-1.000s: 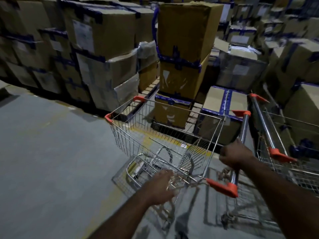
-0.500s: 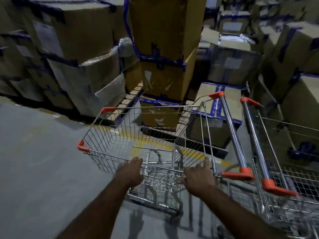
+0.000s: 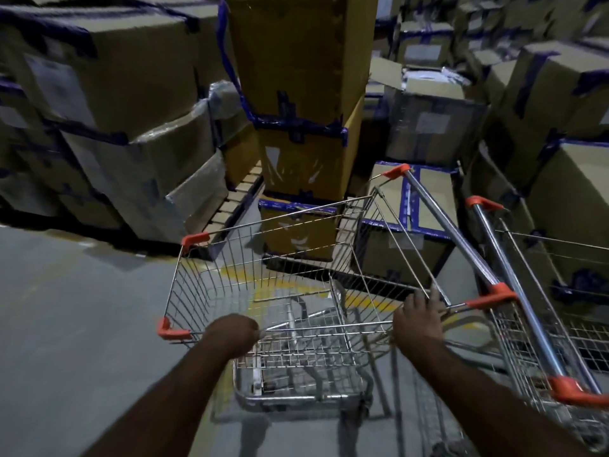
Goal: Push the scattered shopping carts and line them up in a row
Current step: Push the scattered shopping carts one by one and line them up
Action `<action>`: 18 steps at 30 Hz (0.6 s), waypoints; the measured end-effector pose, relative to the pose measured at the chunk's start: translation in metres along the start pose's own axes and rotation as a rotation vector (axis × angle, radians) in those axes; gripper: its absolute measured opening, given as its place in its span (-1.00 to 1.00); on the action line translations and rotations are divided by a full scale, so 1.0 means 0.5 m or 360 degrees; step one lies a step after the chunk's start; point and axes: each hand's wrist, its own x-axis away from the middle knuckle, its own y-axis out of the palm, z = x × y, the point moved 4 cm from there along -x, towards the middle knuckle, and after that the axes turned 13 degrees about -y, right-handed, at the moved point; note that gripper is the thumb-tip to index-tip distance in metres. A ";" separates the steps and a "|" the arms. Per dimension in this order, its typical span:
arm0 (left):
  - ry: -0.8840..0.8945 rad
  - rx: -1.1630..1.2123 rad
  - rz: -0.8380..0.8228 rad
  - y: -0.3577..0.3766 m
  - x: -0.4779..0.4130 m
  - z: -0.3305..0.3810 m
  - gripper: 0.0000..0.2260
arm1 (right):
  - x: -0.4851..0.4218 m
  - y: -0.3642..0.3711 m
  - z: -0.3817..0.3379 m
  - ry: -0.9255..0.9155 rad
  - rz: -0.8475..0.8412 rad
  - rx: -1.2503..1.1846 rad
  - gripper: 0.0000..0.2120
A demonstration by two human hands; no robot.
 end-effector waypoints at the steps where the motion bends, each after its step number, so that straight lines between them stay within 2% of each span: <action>1: 0.0016 -0.0017 -0.0007 -0.003 -0.007 -0.002 -0.59 | 0.001 0.001 -0.005 0.0034 0.0016 -0.0016 -0.50; 6: 0.0145 -0.0120 -0.0252 -0.021 -0.038 0.010 -0.54 | 0.021 0.012 -0.051 0.0064 0.0190 -0.0221 -0.30; 8: 0.0268 -0.0097 -0.0308 -0.041 -0.033 0.040 -0.56 | 0.031 0.008 -0.075 0.0022 0.0207 -0.0349 -0.29; 12: 0.0611 0.0027 -0.0271 -0.052 -0.032 0.141 -0.54 | 0.056 0.000 -0.113 -0.0004 0.0255 -0.0538 -0.31; 15: 0.0840 -0.0013 -0.0299 -0.035 -0.014 0.226 -0.50 | 0.092 0.009 -0.127 0.0043 0.0248 -0.0655 -0.29; 18: 0.0960 -0.0086 -0.0124 -0.032 0.019 0.293 -0.45 | 0.146 0.022 -0.131 0.0139 0.0237 -0.0721 -0.29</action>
